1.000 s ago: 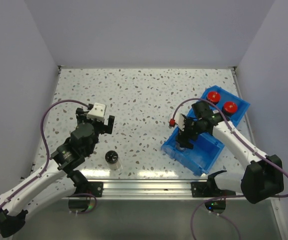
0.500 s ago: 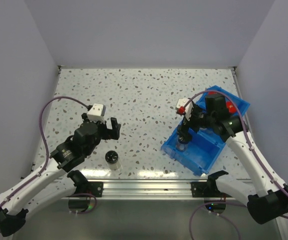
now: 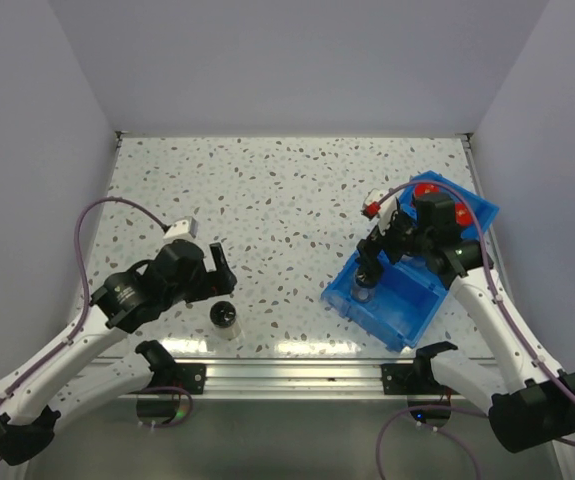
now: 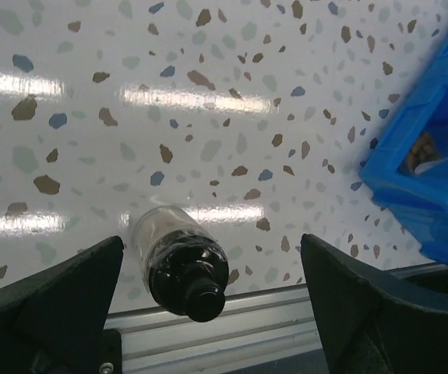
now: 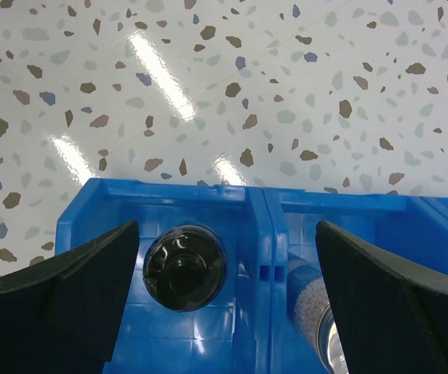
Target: Organize the condiment bottles
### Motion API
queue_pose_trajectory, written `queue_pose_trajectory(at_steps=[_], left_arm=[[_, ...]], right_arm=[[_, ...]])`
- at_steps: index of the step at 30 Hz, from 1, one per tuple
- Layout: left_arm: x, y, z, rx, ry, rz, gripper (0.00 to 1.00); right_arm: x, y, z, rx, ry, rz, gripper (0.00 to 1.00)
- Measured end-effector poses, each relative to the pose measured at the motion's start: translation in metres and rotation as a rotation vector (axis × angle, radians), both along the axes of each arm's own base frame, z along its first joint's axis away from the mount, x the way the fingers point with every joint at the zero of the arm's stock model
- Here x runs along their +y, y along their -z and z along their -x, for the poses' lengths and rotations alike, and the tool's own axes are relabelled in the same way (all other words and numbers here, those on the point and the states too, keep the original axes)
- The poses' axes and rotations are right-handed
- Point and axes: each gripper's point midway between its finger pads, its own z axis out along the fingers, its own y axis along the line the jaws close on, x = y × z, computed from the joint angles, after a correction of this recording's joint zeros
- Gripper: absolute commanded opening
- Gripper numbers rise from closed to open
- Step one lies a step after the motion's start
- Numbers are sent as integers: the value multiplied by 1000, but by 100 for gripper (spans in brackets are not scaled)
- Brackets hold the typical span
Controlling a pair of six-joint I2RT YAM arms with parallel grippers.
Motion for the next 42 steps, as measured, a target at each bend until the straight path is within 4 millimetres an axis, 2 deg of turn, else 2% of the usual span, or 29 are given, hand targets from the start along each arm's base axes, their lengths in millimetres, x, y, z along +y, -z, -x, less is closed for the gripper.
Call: queue_pose_trajectory(at_steps=[6,13,24,27,30,37,40,42], left_arm=[[2,34,19,179,-7,-64,100],[5,66,32,303,1,-132,100],[-13,91,56,394,99,-209,99],[-18,98,62,421,115,-241,93],[-17,102,62,426,104,-260,88],[-11,106,53,403,61,-309,87],[-9,111,52,408,54,-337,78],[-9,112,50,404,51,-343,60]], right_arm=[[0,-6,1,-22,6,-13,99],[-1,-9,1,-31,12,-18,99],[-2,-9,1,-31,14,-18,99],[-2,-9,1,-31,14,-19,99],[-2,-9,1,-31,14,-19,99],[-2,-11,1,-41,15,-22,99],[-3,-13,2,-46,16,-23,99],[-4,-13,1,-48,19,-23,99]])
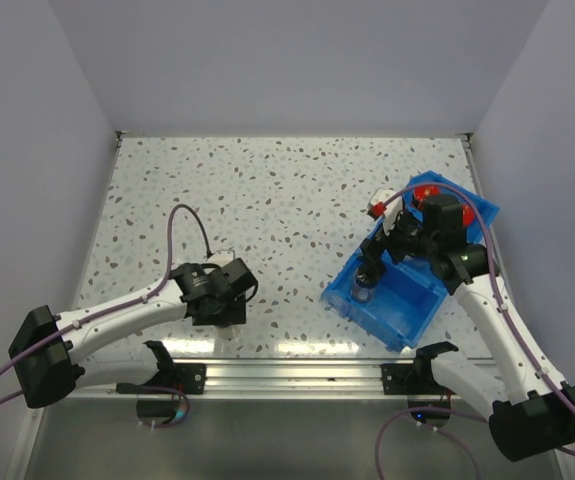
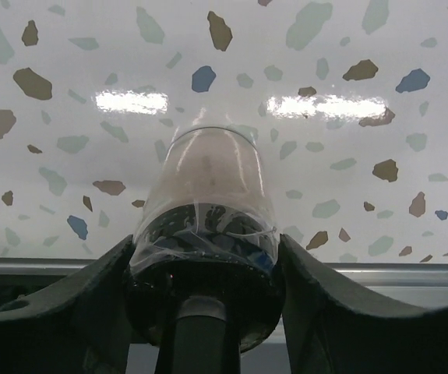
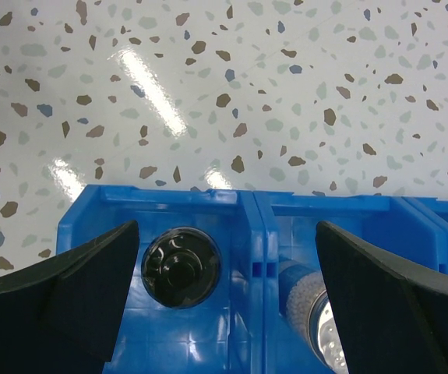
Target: Organize the condiment bottles
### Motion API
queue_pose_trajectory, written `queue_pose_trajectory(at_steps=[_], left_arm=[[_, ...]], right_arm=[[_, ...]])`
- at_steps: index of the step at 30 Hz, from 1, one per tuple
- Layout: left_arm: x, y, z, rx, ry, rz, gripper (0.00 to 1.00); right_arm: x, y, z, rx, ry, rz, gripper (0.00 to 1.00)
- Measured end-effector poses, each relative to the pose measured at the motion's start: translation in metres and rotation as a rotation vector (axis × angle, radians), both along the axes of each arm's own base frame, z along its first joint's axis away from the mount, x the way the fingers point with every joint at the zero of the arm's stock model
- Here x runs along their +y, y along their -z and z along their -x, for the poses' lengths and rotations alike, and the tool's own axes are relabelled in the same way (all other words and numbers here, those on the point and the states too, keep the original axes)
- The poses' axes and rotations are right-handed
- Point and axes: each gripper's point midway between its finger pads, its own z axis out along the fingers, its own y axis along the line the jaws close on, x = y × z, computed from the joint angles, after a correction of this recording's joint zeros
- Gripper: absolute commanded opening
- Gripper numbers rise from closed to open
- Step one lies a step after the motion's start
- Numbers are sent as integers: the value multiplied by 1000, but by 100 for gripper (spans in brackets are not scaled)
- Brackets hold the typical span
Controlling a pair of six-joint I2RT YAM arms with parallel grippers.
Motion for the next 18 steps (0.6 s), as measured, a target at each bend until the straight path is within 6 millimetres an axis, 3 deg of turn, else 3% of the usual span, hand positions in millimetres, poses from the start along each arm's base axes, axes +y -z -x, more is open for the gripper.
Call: queue_pose_trajectory(at_steps=[1,2,4,10,18], left_arm=[[0,0,-1,-5,2,-1,50],[0,-1,-2,-11,3,-4,24],[2,-2,-4,-23,19,-19,1],[-5,-16,-12,-82,181,-46,0],[-85,-69,-24,-236,567,220,0]], right_arm=[[0,0,0,-1,1,0,99],[0,0,0,-1,1,0,99],[0,0,0,-1,1,0,99],[0,-1,0,-2,1,-1,98],[-6,-6,-2,-27,32,6,99]])
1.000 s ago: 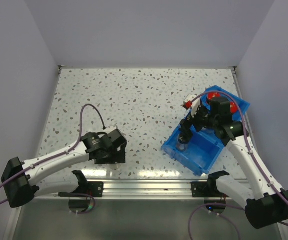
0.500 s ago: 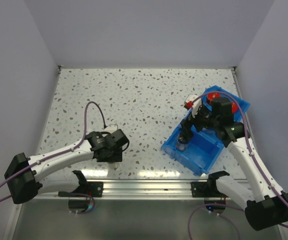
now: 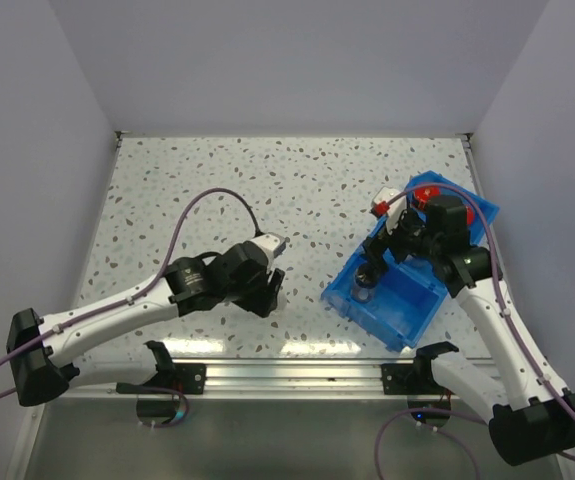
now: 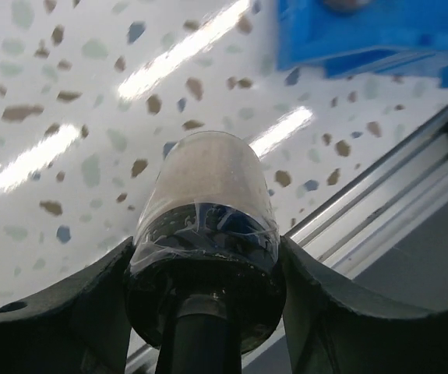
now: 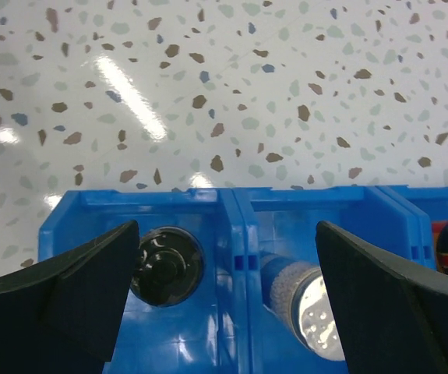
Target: Organize the condiment bottles
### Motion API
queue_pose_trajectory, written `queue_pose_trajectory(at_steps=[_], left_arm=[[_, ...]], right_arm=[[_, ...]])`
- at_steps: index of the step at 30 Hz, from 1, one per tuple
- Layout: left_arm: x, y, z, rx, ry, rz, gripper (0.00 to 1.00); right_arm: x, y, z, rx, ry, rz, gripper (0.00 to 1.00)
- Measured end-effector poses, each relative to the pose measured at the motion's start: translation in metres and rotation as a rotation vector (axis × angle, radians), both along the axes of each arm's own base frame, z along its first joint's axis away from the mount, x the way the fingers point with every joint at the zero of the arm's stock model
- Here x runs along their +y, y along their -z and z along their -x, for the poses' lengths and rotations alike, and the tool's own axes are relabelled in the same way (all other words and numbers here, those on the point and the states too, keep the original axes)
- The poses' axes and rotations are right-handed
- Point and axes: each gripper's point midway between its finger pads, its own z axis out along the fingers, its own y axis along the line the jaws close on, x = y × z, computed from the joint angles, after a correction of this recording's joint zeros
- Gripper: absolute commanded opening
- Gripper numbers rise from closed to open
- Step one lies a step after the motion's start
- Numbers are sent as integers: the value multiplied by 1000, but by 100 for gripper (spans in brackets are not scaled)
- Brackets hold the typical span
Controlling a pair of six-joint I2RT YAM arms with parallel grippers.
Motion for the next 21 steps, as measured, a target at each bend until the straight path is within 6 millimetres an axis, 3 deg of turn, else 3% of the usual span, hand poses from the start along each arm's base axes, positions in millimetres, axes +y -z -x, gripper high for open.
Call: queue_pose_trajectory(at_steps=[9,15,21], left_arm=[[-109,-76,-8,-90,339,276,0],[-165,-98,4,-86,485,369,0],[-209,-100,16,-87,595,368,0]], right_arm=[[-43,-4,-31,-66,323,31,99],[-83,-20,-47,-145,578,31,99],[-116,-37,-53,-215,766,12,99]])
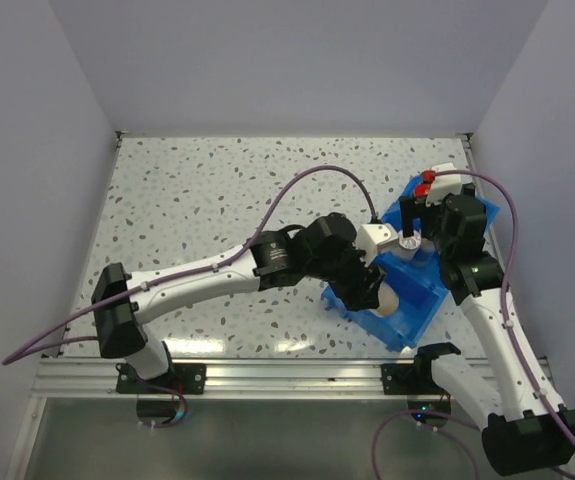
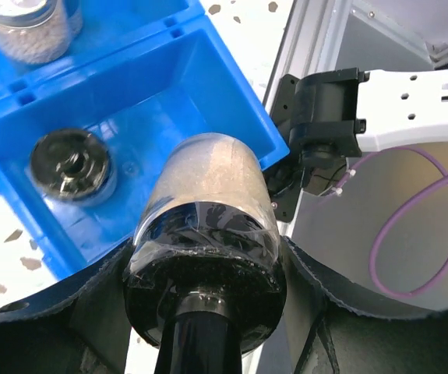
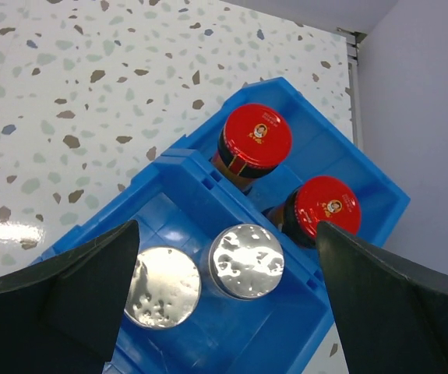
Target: Organize the condiment bottles
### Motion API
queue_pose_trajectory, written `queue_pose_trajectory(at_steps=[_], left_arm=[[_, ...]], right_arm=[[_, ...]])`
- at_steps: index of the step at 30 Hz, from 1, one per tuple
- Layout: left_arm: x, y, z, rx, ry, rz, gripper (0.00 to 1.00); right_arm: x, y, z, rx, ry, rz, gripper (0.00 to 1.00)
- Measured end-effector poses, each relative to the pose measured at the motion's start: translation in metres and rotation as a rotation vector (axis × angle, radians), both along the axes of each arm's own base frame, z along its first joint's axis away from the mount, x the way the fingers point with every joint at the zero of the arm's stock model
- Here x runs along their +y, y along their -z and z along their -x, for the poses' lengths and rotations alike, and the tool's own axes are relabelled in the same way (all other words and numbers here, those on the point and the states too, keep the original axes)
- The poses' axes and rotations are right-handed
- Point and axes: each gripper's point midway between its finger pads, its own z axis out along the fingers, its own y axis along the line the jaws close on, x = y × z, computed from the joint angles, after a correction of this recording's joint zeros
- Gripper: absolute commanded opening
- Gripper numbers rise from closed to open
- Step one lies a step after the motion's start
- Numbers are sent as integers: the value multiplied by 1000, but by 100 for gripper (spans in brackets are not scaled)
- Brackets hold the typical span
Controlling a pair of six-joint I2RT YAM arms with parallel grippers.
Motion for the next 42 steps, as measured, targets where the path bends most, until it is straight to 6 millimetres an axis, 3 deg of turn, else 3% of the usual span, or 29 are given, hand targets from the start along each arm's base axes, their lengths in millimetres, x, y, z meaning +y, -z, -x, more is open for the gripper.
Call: queue_pose_trajectory(at_steps=[9,17,26,30,42], left_arm=[[-49,21,-6,-76,89,-57,0],[-65,49,-11,-128,126,-134,0],[-76,85,-9,-188,153,-229,24],[-84,95,-9,-213,158,-248,42],[-91,110,-15,-231,149,-280,54]], right_arm=[[-13,-4,0,-27,74,-8,99],[-18,-5,1,-34,103,-7,99],[-19,-5,1,-35,108,-7,99],[-19,-5,1,-35,108,-7,98],[-25,-4,1,-31,130,-2,99]])
